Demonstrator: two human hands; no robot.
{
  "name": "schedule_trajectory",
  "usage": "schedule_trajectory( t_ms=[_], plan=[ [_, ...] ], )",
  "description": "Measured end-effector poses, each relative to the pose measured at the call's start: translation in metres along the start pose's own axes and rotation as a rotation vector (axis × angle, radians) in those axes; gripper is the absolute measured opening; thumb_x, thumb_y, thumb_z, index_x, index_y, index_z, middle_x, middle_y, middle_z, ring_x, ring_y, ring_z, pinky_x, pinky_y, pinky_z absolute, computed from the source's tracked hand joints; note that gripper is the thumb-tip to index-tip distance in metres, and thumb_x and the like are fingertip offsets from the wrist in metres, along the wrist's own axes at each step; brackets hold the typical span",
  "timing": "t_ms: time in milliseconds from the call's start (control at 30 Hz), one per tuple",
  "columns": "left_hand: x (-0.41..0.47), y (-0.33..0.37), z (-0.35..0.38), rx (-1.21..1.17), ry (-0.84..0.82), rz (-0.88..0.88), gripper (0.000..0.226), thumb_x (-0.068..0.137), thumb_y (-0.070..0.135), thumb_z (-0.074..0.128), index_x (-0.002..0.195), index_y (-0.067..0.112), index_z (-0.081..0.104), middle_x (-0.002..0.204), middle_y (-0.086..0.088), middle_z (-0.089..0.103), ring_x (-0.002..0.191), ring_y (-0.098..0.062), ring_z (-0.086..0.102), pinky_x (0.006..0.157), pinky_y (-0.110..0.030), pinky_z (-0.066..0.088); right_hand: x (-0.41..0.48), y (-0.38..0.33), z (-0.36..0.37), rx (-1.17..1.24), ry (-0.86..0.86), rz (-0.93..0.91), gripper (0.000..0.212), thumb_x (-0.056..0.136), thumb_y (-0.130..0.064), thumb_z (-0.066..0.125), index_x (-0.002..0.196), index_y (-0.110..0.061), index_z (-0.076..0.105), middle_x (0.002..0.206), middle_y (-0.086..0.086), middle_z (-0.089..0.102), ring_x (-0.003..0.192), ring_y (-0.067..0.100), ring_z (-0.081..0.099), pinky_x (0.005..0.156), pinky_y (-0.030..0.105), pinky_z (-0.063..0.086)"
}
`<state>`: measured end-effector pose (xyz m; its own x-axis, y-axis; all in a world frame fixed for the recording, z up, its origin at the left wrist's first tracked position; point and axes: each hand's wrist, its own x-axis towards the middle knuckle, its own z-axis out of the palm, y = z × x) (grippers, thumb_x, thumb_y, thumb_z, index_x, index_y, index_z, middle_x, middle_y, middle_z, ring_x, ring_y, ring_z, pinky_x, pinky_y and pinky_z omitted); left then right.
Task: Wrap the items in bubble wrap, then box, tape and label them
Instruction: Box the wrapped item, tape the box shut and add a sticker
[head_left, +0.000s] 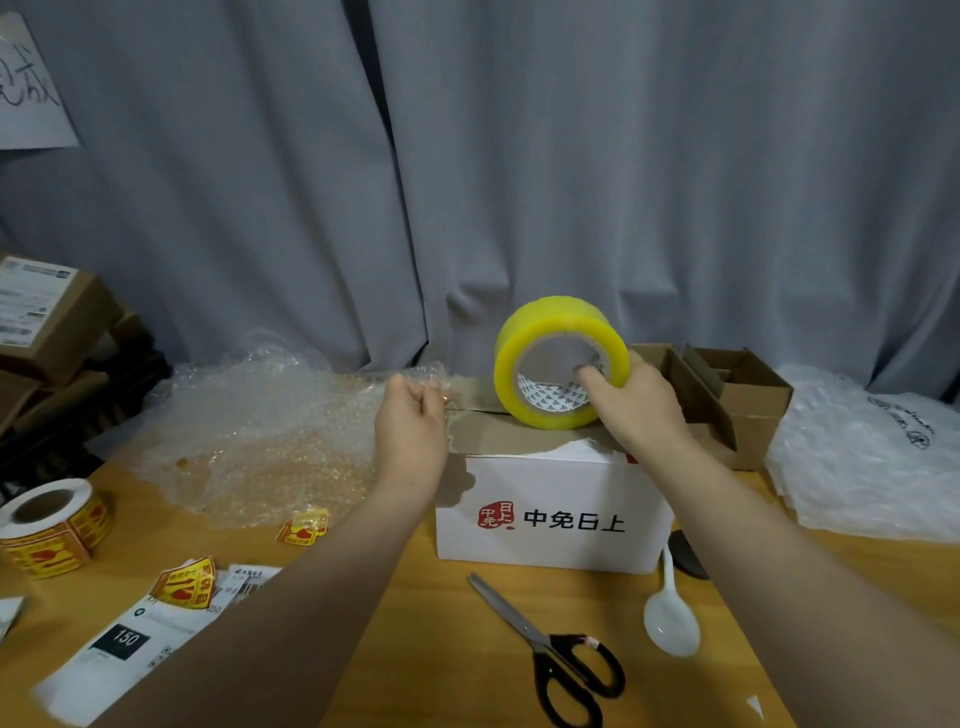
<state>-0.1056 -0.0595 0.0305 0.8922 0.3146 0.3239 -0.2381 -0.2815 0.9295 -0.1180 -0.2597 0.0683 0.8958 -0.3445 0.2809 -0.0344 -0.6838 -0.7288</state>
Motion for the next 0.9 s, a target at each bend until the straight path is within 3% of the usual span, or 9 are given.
schedule_trajectory(
  t_ms=[67, 133, 200, 267, 333, 533, 700, 833, 900],
  plan=[
    [0.002, 0.001, -0.003, 0.022, -0.018, 0.028, 0.025, 0.099, 0.024, 0.043, 0.075, 0.018, 0.039, 0.089, -0.004, 0.068, 0.086, -0.011, 0.064, 0.067, -0.030, 0.050, -0.001, 0.000, 0.002, 0.139, 0.048, -0.136, 0.046, 0.076, -0.039, 0.057, 0.121, -0.031, 0.052, 0.109, -0.003, 0.062, 0.104, 0.020, 0.057, 0.097, 0.044, 0.045],
    [0.005, 0.000, -0.006, -0.001, -0.029, 0.028, 0.025, 0.099, 0.023, 0.045, 0.075, 0.017, 0.040, 0.086, -0.004, 0.067, 0.085, -0.009, 0.065, 0.068, -0.028, 0.052, -0.005, -0.004, 0.002, 0.313, 0.014, -0.231, 0.064, 0.084, -0.014, 0.061, 0.141, -0.033, 0.036, 0.108, -0.009, 0.058, 0.096, 0.010, 0.058, 0.089, 0.025, 0.047],
    [0.010, 0.002, -0.010, -0.081, -0.035, -0.021, 0.025, 0.099, 0.020, 0.046, 0.075, 0.014, 0.040, 0.084, -0.009, 0.067, 0.078, -0.015, 0.067, 0.066, -0.026, 0.056, -0.007, -0.010, 0.006, 0.398, 0.040, -0.303, 0.069, 0.088, -0.003, 0.058, 0.144, -0.035, 0.033, 0.104, -0.010, 0.055, 0.093, 0.006, 0.055, 0.088, 0.014, 0.044],
    [0.014, 0.004, -0.013, -0.142, -0.060, -0.112, 0.024, 0.099, 0.015, 0.045, 0.076, 0.011, 0.041, 0.081, -0.011, 0.066, 0.070, -0.012, 0.066, 0.056, -0.016, 0.054, -0.008, -0.015, 0.012, 0.358, 0.118, -0.373, 0.067, 0.088, 0.003, 0.054, 0.143, -0.031, 0.037, 0.114, -0.004, 0.048, 0.097, -0.003, 0.047, 0.092, 0.003, 0.033],
    [0.021, 0.005, -0.013, -0.169, -0.093, -0.214, 0.018, 0.099, 0.013, 0.044, 0.082, 0.007, 0.044, 0.081, -0.013, 0.066, 0.066, -0.012, 0.066, 0.053, -0.016, 0.053, -0.010, -0.021, 0.019, 0.301, 0.186, -0.412, 0.067, 0.084, 0.009, 0.051, 0.140, -0.028, 0.045, 0.113, 0.002, 0.043, 0.091, -0.005, 0.044, 0.085, -0.004, 0.025],
    [0.034, 0.004, -0.009, -0.243, -0.153, -0.456, 0.023, 0.098, 0.006, 0.043, 0.114, -0.010, 0.049, 0.071, -0.011, 0.065, 0.058, -0.017, 0.063, 0.045, -0.019, 0.051, -0.011, -0.027, 0.032, 0.188, 0.304, -0.472, 0.073, 0.072, 0.017, 0.050, 0.133, -0.023, 0.056, 0.111, 0.008, 0.044, 0.095, 0.014, 0.044, 0.082, 0.002, 0.027],
    [0.033, -0.002, -0.017, -0.325, -0.065, -0.536, 0.032, 0.100, 0.005, 0.035, 0.131, -0.002, 0.036, 0.083, -0.009, 0.059, 0.046, -0.014, 0.064, 0.045, -0.020, 0.053, -0.005, -0.033, 0.028, 0.097, 0.261, -0.462, 0.069, 0.075, 0.014, 0.050, 0.131, -0.026, 0.056, 0.109, -0.002, 0.041, 0.096, 0.018, 0.048, 0.084, 0.019, 0.036],
    [0.031, -0.022, -0.019, -0.166, -0.076, -0.510, 0.021, 0.097, 0.009, 0.047, 0.111, -0.007, 0.050, 0.069, -0.009, 0.057, 0.054, -0.018, 0.063, 0.066, -0.030, 0.056, 0.000, -0.035, 0.025, 0.059, 0.209, -0.478, 0.068, 0.078, 0.012, 0.050, 0.132, -0.028, 0.055, 0.109, -0.005, 0.039, 0.096, 0.017, 0.047, 0.081, 0.023, 0.037],
    [0.029, -0.029, -0.019, -0.171, -0.110, -0.502, 0.015, 0.096, 0.014, 0.052, 0.091, -0.001, 0.052, 0.067, -0.008, 0.055, 0.057, -0.019, 0.059, 0.059, -0.028, 0.053, 0.002, -0.032, 0.025, 0.083, 0.218, -0.467, 0.069, 0.078, 0.013, 0.049, 0.132, -0.029, 0.055, 0.109, -0.002, 0.041, 0.095, 0.017, 0.048, 0.081, 0.019, 0.036]
  ],
)
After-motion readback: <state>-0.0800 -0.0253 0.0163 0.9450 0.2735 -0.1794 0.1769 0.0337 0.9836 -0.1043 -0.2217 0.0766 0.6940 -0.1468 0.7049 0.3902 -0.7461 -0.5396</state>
